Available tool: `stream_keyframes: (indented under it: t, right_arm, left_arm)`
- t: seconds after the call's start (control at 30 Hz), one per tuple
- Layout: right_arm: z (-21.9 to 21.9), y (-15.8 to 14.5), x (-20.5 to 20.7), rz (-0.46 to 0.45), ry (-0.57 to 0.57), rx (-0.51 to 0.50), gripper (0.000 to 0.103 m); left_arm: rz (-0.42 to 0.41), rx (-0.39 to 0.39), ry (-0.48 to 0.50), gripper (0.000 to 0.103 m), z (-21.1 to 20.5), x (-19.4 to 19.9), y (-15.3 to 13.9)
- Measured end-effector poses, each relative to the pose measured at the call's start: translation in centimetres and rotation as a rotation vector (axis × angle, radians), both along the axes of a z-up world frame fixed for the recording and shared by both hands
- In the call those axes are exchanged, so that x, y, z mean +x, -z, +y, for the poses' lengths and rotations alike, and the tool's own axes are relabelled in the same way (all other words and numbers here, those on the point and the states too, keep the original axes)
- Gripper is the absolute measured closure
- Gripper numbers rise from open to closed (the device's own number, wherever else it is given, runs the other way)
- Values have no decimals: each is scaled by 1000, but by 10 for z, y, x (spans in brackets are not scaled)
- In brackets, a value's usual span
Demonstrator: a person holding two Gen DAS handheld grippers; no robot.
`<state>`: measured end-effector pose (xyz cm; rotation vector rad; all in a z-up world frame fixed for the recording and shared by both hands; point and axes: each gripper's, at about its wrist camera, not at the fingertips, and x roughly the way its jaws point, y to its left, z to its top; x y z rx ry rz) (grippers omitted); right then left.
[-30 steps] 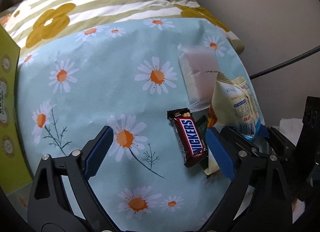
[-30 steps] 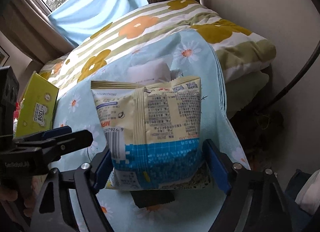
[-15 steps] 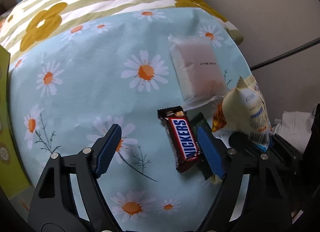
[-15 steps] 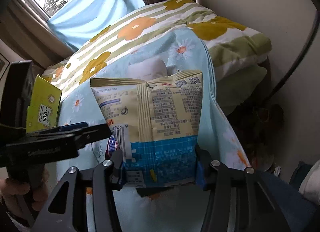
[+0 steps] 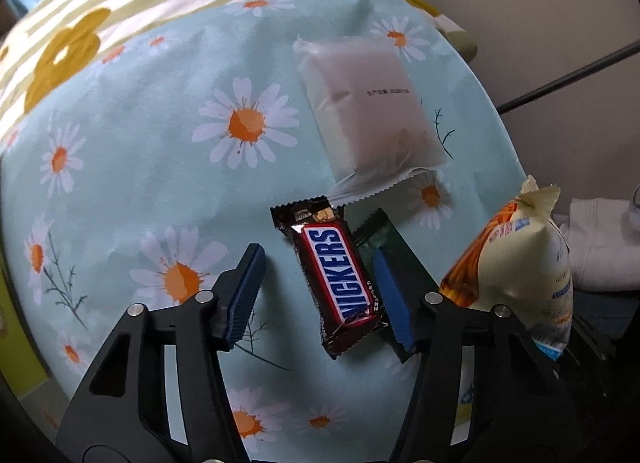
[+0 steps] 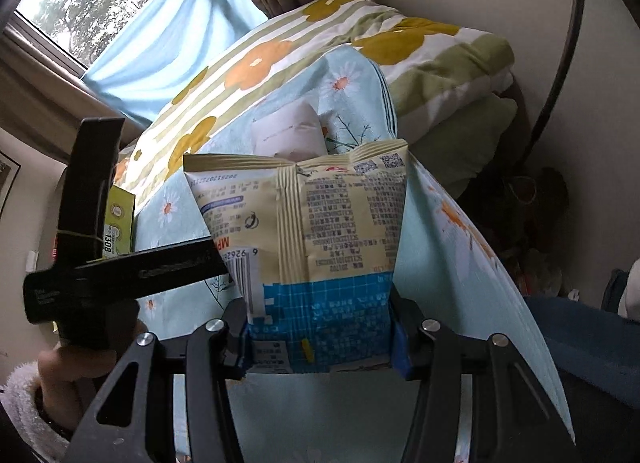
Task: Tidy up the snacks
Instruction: 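Grasp the Snickers bar with the left gripper and lift it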
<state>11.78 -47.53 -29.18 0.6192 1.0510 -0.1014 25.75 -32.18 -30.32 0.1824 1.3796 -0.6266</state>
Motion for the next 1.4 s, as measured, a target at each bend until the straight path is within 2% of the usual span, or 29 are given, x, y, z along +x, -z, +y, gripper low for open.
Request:
stream_keyframes:
  t: [0.1,0.13,0.17,0.37,0.6,0.9,1.03,1.2,1.4]
  right_arm:
    - [1,2,-1,5,-4,0,55]
    - [1,2,-1,5,-4,0,55]
    - [1,2,-1,5,-3,0,55]
    - [0,4,1,3,2,1,55]
    - [2,1,-2,-6,-2,-3,55]
    - [11,-15,-1,-41,-52,-32,55]
    - [14,-25,2,-67,-85,-44,55]
    - [19,-44,10,-113,-141,-67,55]
    - [32,-83,32,-189,-231,-80,55]
  left_arm:
    - [-10,7,12,63,-2,-2,0]
    - [-11,8,16,70,-4,-3,0]
    - [-15,14,21,71,-4,-3,0]
    - [-26,12,36,75,-2,-5,-1]
    - [-15,-5,-7,75,12,-3,-3]
    - [-62,-57,-83,77,38,-9,-35]
    - [-54,-84,-129,77,49,-9,-42]
    - [-127,-134,-185,77,71,-14,-79]
    - [-244,-193,-291,77,120,-14,-148]
